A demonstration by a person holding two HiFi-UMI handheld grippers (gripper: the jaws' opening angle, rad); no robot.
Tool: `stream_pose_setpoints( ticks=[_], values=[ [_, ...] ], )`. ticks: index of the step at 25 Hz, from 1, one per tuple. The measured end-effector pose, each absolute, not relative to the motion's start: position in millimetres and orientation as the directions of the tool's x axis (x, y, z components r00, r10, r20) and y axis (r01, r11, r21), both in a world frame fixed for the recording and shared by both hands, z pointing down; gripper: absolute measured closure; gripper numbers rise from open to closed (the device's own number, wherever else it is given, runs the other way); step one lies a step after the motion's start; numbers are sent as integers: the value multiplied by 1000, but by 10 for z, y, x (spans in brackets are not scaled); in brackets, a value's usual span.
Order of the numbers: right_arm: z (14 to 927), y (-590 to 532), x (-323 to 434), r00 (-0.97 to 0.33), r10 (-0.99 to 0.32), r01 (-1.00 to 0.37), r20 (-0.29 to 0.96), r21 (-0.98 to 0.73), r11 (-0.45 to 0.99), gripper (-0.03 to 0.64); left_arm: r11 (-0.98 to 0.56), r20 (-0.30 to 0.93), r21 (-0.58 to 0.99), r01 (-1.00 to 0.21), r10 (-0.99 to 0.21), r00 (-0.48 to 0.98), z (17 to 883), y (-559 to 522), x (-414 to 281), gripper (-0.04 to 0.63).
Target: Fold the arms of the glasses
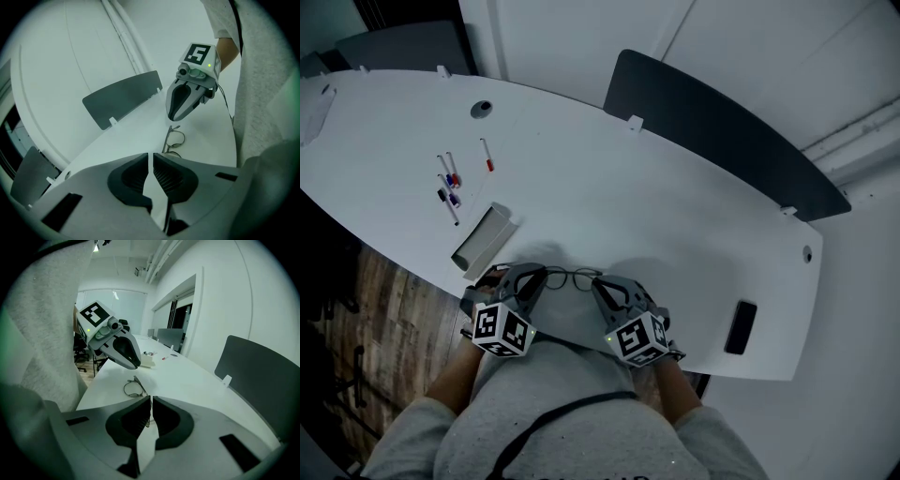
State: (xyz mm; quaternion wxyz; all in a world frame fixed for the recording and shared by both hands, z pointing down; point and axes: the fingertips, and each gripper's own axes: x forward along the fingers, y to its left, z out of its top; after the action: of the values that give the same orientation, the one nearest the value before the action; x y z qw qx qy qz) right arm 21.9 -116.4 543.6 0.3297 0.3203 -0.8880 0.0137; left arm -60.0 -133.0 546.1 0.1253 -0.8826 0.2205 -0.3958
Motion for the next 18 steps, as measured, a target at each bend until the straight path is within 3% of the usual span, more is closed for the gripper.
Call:
stream_pose_setpoints(
  ticks=[18],
  values=[
    [4973,-808,144,-641,-598,-602,481,168,780,591,-822,476,-283,-495,-568,671,4996,-1012,-492,580]
  ],
)
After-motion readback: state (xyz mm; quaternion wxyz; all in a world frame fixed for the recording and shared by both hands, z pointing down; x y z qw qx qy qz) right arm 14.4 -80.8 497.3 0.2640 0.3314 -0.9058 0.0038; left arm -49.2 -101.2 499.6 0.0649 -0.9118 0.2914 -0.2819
